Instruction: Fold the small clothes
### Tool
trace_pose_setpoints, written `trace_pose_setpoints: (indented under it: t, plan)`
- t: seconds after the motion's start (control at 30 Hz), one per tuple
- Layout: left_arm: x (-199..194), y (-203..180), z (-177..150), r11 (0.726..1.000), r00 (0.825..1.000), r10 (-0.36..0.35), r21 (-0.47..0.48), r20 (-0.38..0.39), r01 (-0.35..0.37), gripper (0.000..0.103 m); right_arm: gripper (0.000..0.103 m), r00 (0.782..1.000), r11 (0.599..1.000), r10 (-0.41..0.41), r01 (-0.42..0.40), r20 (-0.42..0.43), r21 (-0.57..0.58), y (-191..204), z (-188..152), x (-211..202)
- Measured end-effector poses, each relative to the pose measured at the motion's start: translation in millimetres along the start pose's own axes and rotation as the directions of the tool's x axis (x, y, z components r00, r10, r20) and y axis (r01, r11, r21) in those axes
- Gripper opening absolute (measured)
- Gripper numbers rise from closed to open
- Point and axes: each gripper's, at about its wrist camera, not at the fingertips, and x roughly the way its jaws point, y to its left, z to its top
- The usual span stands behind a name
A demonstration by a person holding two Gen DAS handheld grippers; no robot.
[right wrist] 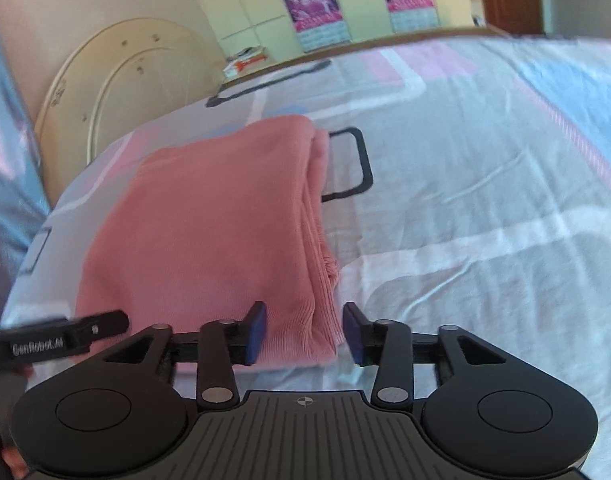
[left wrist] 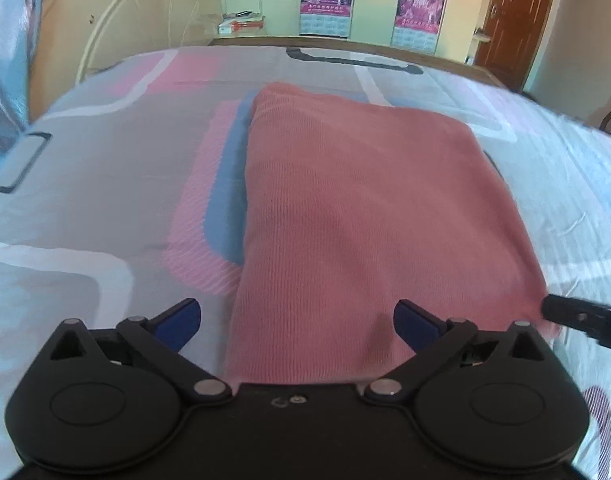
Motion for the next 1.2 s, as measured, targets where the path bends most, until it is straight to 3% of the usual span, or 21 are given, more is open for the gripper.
trace_pose_setpoints:
  t: [0.1, 0.5, 0.7, 0.87, 1.2]
  plan:
    - [-22.0, -7.7, -4.4, 0.999, 0.999, 0.04, 0.016, 0.008, -0.04, 0.102, 0.063, 1.0, 0.999, 0.03, -0.03, 0.008, -0.028, 4.3, -5.1, -25.0]
    - [-168.9, -48.3, -58.8, 0.999, 0.987, 0.033, 0.003, 0.157, -0.034, 0.102, 0.087, 0.985, 0.973, 0.163, -0.151, 0.062, -0.172, 12.9, -35.1, -156.9]
    - [-226.2, -74.7, -94.4, 0.996, 0.982, 0.086, -0.029, 0.168, -0.082, 0.102, 0.102, 0.974, 0.962, 0.173, -0.136, 0.145, -0.236, 15.8, -63.3, -232.3]
    - [-266.8, -91.0, -120.3, 0.991, 0.969, 0.135, -0.03, 0.205, -0.132, 0.102, 0.102, 0.966, 0.96, 0.177, -0.128, 0.187, -0.249, 16.6, -86.0, -279.4]
    - [-316.6, -88.3, -151.4, 0.99, 0.964, 0.127, -0.083, 0.235, -0.11, 0.102, 0.103, 0.947, 0.955, 0.175, -0.096, 0.271, -0.28, 30.8, -122.4, -335.1]
